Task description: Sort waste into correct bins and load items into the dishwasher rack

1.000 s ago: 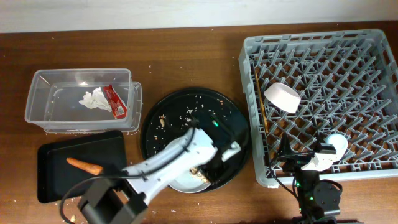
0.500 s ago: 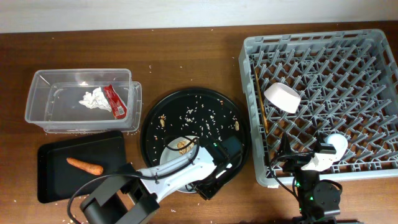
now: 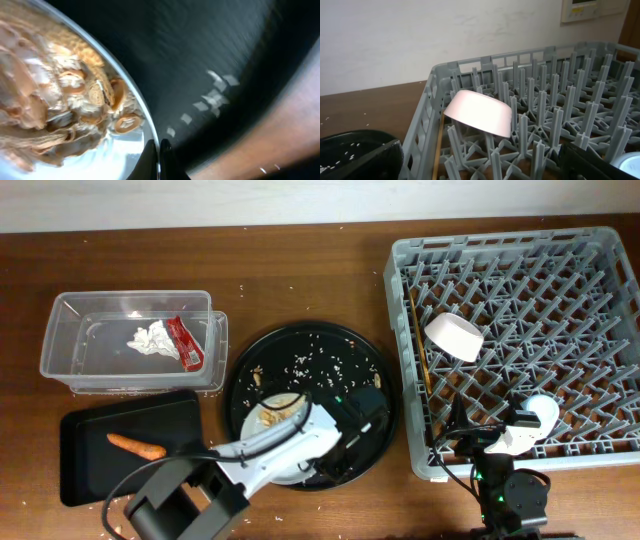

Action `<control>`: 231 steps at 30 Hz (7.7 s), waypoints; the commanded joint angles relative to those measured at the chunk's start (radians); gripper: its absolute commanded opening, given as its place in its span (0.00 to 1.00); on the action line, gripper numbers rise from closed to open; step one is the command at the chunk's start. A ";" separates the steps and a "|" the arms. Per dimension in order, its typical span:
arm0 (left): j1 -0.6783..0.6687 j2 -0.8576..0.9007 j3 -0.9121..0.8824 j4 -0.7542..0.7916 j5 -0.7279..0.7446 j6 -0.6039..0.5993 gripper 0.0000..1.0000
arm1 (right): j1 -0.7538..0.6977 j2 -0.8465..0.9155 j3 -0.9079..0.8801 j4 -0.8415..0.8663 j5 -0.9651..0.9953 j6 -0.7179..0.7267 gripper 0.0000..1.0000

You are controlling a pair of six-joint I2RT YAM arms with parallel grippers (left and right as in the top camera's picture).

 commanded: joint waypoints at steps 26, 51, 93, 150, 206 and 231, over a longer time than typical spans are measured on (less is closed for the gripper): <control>0.458 -0.177 0.494 -0.496 -0.153 -0.313 0.00 | -0.006 -0.008 -0.009 -0.001 0.008 -0.004 0.98; 1.173 -0.219 0.369 -0.461 0.739 0.269 0.00 | -0.006 -0.008 -0.009 -0.001 0.008 -0.004 0.98; 1.657 -0.271 0.282 -0.673 1.201 0.877 0.00 | -0.006 -0.008 -0.009 -0.001 0.008 -0.004 0.98; 0.451 0.189 0.261 1.395 0.836 -0.750 0.99 | -0.006 -0.008 -0.009 -0.001 0.008 -0.004 0.98; 0.709 -1.794 -1.133 0.887 -0.154 0.100 0.99 | -0.006 -0.008 -0.009 -0.001 0.008 -0.004 0.98; 0.700 -1.796 -1.160 0.943 -0.155 0.100 0.99 | -0.006 -0.008 -0.009 -0.001 0.008 -0.004 0.98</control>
